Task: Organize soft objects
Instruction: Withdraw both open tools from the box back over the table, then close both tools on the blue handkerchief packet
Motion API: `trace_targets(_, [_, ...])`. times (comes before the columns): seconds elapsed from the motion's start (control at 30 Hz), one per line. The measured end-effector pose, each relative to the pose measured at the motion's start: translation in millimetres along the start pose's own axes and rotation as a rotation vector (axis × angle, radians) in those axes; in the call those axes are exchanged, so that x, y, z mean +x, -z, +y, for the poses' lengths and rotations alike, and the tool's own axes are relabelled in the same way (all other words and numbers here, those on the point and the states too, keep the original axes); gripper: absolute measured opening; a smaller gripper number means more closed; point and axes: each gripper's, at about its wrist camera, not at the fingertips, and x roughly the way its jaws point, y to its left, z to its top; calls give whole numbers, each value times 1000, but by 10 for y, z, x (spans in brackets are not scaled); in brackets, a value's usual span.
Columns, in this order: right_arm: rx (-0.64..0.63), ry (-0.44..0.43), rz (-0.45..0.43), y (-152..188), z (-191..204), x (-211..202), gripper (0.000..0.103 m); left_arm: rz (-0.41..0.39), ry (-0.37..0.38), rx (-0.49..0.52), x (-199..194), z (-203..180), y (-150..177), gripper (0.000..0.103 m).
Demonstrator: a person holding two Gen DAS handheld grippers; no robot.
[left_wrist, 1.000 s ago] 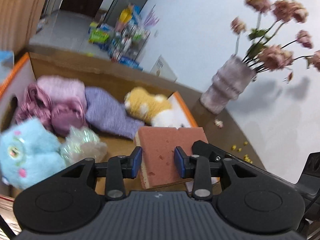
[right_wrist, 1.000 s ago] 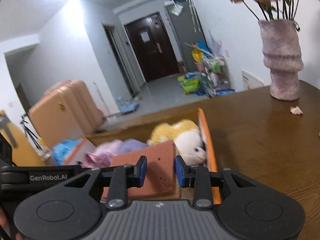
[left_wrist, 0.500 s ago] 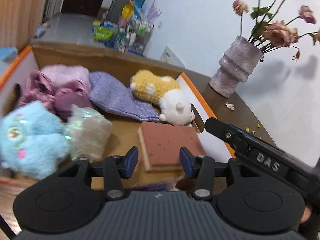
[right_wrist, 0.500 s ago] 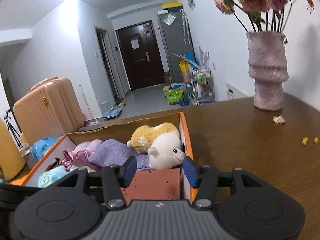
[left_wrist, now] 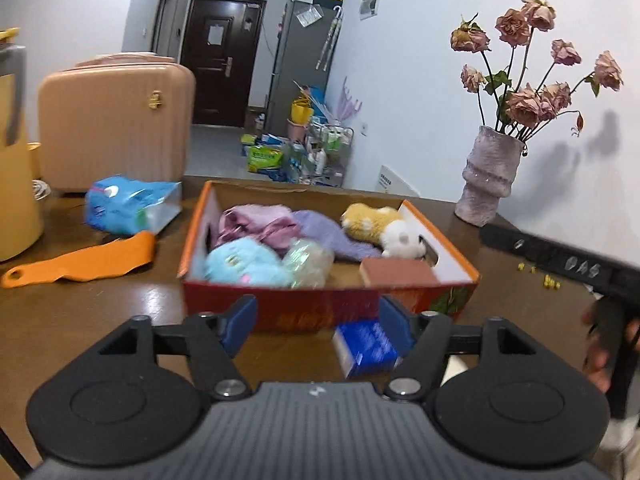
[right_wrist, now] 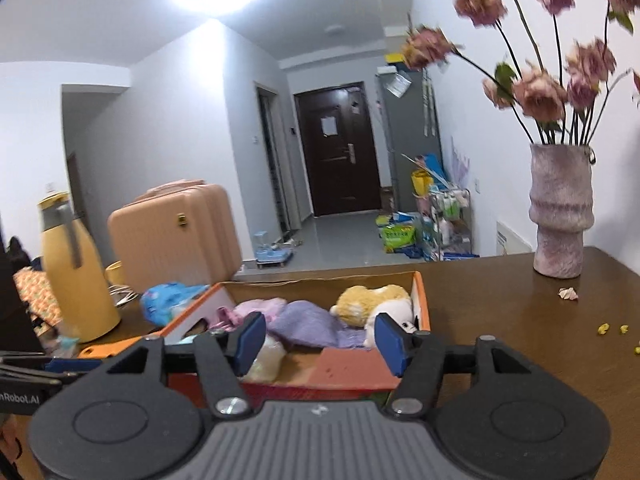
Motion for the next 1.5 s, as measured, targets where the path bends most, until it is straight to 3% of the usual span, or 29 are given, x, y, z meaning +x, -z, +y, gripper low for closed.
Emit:
trace_targets(0.2, [-26, -9, 9, 277, 226, -499, 70, 12, -10, 1, -371, 104, 405, 79])
trace_targets(0.37, [-8, -6, 34, 578, 416, -835, 76, -34, -34, 26, -720, 169, 655, 85])
trace_targets(0.53, [-38, 17, 53, 925, 612, -1120, 77, -31, -27, 17, -982, 272, 893, 88])
trace_targets(0.77, [-31, 33, 110, 1313, 762, -1359, 79, -26, -20, 16, -1187, 345, 1179, 92])
trace_targets(0.97, [-23, 46, 101, 1395, 873, -1483, 83, -33, 17, 14, -1294, 334, 1258, 96])
trace_targets(1.1, [-30, 42, 76, 1365, 916, -1542, 88, -22, 50, 0, -1283, 339, 1289, 98])
trace_targets(1.5, [18, 45, 133, 1283, 653, -1152, 84, 55, 54, -1, -739, 198, 1103, 98])
